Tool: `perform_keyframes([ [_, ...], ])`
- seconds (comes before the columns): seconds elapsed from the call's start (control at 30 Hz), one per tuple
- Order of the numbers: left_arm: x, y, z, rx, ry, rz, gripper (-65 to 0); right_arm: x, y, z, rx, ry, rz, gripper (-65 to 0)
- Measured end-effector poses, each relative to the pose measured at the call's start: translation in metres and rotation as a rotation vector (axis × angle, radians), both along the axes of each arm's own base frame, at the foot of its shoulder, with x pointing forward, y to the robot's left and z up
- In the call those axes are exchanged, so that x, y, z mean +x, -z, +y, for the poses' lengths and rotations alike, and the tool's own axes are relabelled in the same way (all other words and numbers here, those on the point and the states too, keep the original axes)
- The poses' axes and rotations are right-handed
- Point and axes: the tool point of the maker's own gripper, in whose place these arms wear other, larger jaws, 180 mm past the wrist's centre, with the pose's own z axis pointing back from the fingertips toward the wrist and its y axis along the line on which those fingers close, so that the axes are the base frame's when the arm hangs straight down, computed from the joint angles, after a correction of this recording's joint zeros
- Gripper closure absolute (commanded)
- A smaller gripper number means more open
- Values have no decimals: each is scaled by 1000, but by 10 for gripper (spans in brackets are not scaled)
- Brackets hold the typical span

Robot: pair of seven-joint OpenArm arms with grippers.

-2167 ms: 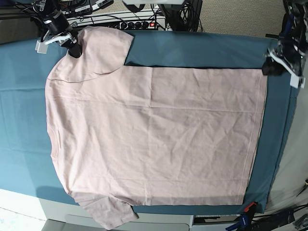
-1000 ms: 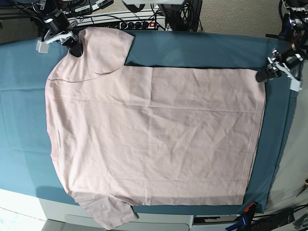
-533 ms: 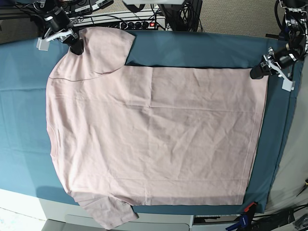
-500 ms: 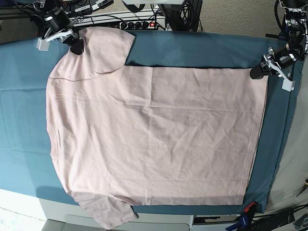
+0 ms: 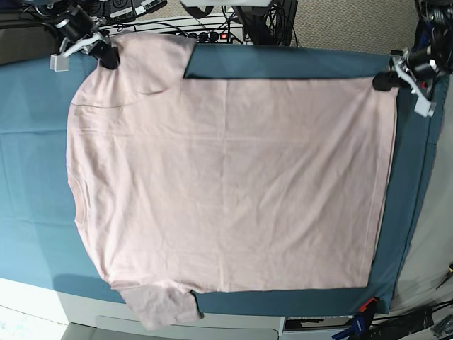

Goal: Fold the T-shirt properly
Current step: 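Lift the shirt by its shoulders and pull it toward the robot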

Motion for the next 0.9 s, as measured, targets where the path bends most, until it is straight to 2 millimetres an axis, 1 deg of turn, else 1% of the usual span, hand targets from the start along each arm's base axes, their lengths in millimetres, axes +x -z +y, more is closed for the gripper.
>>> perform_keyframes([
  [0.1,-18,-4,-1,35,29,26,0,-15,-3,-10,1,12,33,0],
  [0.2,-36,-6,-7,53,68,52,0,-43,4,-21,-13,29,125,0],
  [0.3,-48,-11,-16,71,109,60,0,-60,-4,-27,-3,45,134,0],
  [0.4,-57,-17,-23,89,147,60,0,-69,-9,-35,-6,69,139,0],
  [0.57,-77,-23,-32,110,198,85,0,-86,-12,-38,0,82,169,0],
  [0.77,-96,-27,-39,113,230,113,0,-96,-15,-32,26,63,178,0],
  [0.9,-108,-27,-45,105,229,134,0,-103,-16,-29,34,51,191,0],
])
